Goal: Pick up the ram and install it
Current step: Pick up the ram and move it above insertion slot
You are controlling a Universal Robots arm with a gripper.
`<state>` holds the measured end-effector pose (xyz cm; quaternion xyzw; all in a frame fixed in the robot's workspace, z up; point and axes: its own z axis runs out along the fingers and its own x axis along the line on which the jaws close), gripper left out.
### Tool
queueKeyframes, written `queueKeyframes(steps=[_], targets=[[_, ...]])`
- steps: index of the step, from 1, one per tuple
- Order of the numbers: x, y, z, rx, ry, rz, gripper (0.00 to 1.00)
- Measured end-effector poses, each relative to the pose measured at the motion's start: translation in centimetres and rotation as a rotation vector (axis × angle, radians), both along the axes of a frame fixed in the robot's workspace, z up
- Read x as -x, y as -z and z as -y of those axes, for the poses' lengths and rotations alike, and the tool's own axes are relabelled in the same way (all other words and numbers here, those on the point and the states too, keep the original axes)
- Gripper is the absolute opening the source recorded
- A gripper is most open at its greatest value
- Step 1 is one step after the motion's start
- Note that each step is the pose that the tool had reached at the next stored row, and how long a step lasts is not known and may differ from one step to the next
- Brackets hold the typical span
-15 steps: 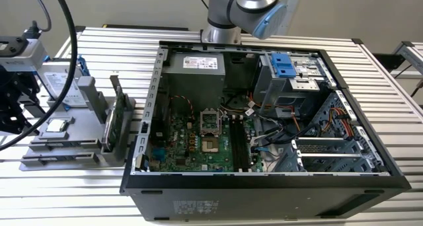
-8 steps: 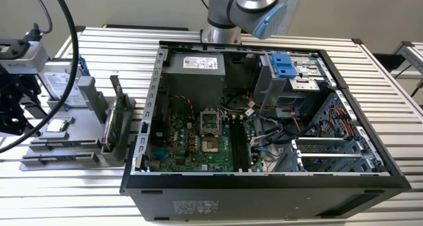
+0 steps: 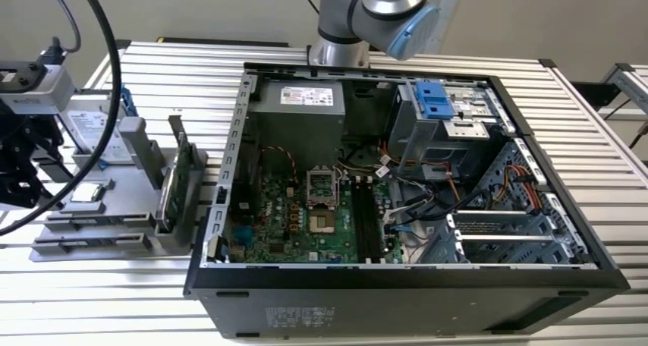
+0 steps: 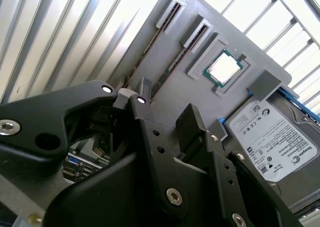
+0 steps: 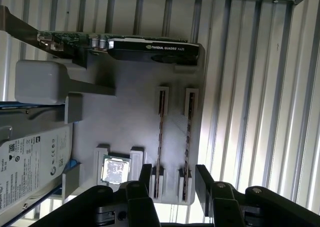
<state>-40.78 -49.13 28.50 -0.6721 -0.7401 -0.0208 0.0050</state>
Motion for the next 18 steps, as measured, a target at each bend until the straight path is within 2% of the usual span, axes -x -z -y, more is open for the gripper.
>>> queueKeyframes(steps=[18], targets=[[0.00,0.36,0.00,-0.0001,0.000,0.0001,1.00]])
